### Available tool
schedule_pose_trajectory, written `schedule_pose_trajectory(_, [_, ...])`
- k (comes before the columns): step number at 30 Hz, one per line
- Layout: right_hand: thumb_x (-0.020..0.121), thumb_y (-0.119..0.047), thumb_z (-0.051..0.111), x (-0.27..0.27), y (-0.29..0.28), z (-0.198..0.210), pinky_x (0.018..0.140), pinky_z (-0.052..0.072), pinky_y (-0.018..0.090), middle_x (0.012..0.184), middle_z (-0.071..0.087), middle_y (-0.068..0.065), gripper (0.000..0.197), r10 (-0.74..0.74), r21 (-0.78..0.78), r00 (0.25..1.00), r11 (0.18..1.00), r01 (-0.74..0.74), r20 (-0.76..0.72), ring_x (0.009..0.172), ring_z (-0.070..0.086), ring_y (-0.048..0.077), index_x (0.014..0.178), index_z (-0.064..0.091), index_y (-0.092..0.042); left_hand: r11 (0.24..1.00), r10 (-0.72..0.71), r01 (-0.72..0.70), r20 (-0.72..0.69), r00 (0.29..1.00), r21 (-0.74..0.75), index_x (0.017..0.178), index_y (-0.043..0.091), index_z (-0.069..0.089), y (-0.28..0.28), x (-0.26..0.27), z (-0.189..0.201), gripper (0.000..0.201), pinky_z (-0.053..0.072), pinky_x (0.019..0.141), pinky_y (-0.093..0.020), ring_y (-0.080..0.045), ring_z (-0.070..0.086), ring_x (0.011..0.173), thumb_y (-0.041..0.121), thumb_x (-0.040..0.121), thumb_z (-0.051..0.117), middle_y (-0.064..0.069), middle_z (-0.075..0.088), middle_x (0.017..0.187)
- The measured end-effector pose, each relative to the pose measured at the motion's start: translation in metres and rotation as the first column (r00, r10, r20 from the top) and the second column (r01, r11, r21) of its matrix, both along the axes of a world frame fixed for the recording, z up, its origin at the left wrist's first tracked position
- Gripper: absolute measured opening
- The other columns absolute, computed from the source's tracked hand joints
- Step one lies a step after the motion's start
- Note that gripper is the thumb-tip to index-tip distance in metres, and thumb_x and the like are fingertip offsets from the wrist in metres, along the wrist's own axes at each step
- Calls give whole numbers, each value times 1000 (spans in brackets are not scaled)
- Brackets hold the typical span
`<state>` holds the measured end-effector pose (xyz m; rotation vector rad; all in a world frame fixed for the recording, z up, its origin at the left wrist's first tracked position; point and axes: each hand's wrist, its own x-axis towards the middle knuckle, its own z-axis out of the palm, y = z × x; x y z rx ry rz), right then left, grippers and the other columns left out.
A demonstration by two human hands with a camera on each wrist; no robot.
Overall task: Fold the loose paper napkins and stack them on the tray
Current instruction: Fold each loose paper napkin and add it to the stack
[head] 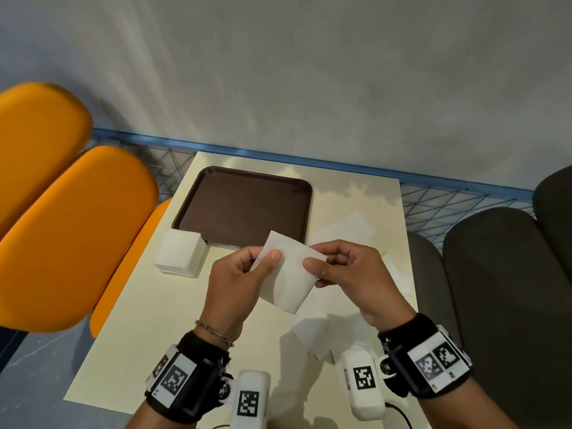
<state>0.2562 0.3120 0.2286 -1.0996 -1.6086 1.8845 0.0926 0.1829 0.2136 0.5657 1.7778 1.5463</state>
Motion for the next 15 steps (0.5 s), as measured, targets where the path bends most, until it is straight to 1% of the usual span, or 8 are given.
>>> schedule_pose_trajectory(2, [84, -12, 88, 4, 0, -2, 72, 62, 30, 86, 75, 20, 23, -56, -17, 998, 998, 56, -19, 76, 71, 21, 106, 80, -11, 1000, 10, -10, 36, 999, -13, 95, 19, 81, -2, 3, -1, 12, 61, 72, -30, -8, 72, 78, 29, 94, 76, 3, 80, 92])
schedule_pose_trajectory(4, [87, -12, 86, 4, 1, -3, 73, 63, 31, 86, 77, 19, 21, -85, -21, 996, 996, 84, -32, 76, 72, 23, 106, 80, -13, 1000, 17, -16, 61, 998, -26, 96, 16, 82, -6, 5, -2, 13, 62, 72, -30, -11, 74, 80, 28, 93, 76, 2, 81, 93])
schedule_pose_trajectory(7, [92, -11, 81, 2, 1, -4, 73, 63, 29, 88, 81, 11, 19, -96, 1, 995, 995, 96, -39, 80, 75, 20, 109, 79, -17, 998, 17, -13, 71, 997, -54, 93, 14, 81, -13, 6, -4, 12, 59, 61, -31, -12, 72, 75, 25, 93, 77, 0, 80, 89])
schedule_pose_trajectory(9, [94, -12, 79, -1, -1, -5, 74, 62, 27, 87, 82, 8, 21, -87, 28, 995, 996, 88, -38, 82, 76, 16, 113, 78, -21, 997, 16, -12, 59, 998, -73, 91, 13, 80, -19, 4, -6, 12, 55, 54, -32, -12, 70, 69, 24, 94, 77, -3, 78, 86])
schedule_pose_trajectory(10, [95, -13, 78, -3, -2, -6, 75, 62, 27, 87, 82, 6, 24, -76, 39, 997, 996, 77, -30, 84, 76, 15, 116, 77, -23, 997, 21, -17, 58, 998, -75, 90, 12, 80, -21, 2, -8, 12, 54, 52, -32, -13, 69, 67, 23, 94, 77, -4, 78, 84])
schedule_pose_trajectory(11, [96, -16, 77, -6, -4, -7, 77, 63, 27, 88, 82, 5, 26, -57, 41, 998, 997, 58, -19, 87, 77, 15, 121, 75, -26, 997, 31, -27, 62, 998, -72, 90, 11, 79, -23, 1, -10, 13, 54, 51, -32, -13, 69, 65, 23, 94, 77, -5, 77, 84])
schedule_pose_trajectory(13, [95, -25, 79, -14, -9, -11, 82, 65, 34, 94, 82, 4, 35, 10, 16, 1000, 1000, -10, 10, 93, 78, 17, 129, 70, -30, 996, 62, -57, 78, 995, -67, 91, 11, 79, -28, -5, -13, 13, 54, 50, -33, -14, 67, 62, 23, 95, 76, -4, 77, 82])
schedule_pose_trajectory(15, [89, -32, 85, -23, -14, -17, 86, 65, 41, 100, 82, 5, 47, 95, -30, 994, 995, -94, 53, 96, 79, 22, 132, 66, -29, 993, 98, -91, 93, 991, -72, 91, 11, 79, -31, -13, -17, 13, 54, 49, -33, -16, 65, 62, 23, 95, 77, -4, 76, 82])
